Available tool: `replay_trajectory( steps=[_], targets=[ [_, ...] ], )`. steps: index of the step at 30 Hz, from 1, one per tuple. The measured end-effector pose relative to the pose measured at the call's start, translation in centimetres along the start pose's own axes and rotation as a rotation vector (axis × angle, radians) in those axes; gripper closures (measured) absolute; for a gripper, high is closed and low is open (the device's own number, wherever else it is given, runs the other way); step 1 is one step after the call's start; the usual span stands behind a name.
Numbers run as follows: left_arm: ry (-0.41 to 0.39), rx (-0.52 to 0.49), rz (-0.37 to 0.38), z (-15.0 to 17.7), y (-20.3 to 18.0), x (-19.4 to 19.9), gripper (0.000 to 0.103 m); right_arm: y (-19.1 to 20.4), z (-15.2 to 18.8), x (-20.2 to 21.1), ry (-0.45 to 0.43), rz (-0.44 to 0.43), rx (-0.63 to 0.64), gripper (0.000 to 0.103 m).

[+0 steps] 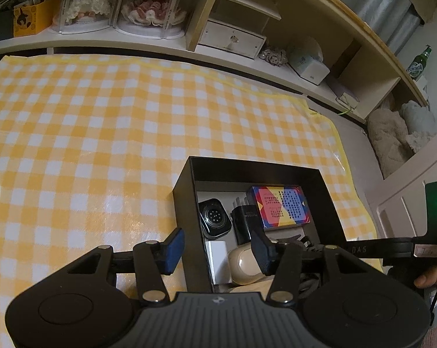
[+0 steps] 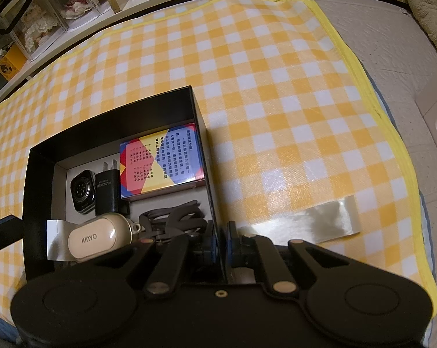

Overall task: Organize rigid objects
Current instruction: 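Carry the power adapter into the black box and open the left gripper, then move the left gripper to the mint-green round charger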

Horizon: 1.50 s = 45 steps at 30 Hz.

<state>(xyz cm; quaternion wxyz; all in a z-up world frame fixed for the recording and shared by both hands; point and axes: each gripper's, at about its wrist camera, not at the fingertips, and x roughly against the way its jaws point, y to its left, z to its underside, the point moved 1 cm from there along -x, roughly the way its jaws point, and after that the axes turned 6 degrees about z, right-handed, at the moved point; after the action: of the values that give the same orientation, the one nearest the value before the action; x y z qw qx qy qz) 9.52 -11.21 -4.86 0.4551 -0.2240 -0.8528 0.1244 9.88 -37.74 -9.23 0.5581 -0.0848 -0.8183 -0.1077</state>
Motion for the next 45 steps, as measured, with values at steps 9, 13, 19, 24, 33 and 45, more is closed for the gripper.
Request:
replay_trajectory(
  steps=[9, 13, 19, 24, 33, 45],
  targets=[
    [0.028, -0.043, -0.004, 0.3, -1.0, 0.4, 0.045, 0.0, 0.0, 0.0, 0.000, 0.001, 0.000, 0.096],
    [0.041, -0.060, -0.020, 0.5, -1.3, 0.5, 0.036, 0.0, 0.0, 0.0, 0.000, 0.000, 0.000, 0.096],
    [0.037, -0.103, -0.042, 0.7, -1.9, 1.0, 0.016, 0.0, 0.0, 0.0, 0.001, 0.001, 0.000, 0.096],
    [0.041, -0.138, -0.053, 0.9, -2.3, 1.2, 0.003, 0.0, -0.1, 0.0, 0.001, 0.001, 0.001, 0.095],
    [0.061, -0.190, -0.062, 1.4, -2.7, 1.3, 0.000, 0.0, -0.1, 0.0, 0.001, 0.000, 0.000, 0.095],
    [0.043, -0.225, -0.113, 0.4, -0.9, 2.5, 0.000, 0.0, -0.1, 0.1, 0.001, 0.001, 0.000, 0.095]
  ],
)
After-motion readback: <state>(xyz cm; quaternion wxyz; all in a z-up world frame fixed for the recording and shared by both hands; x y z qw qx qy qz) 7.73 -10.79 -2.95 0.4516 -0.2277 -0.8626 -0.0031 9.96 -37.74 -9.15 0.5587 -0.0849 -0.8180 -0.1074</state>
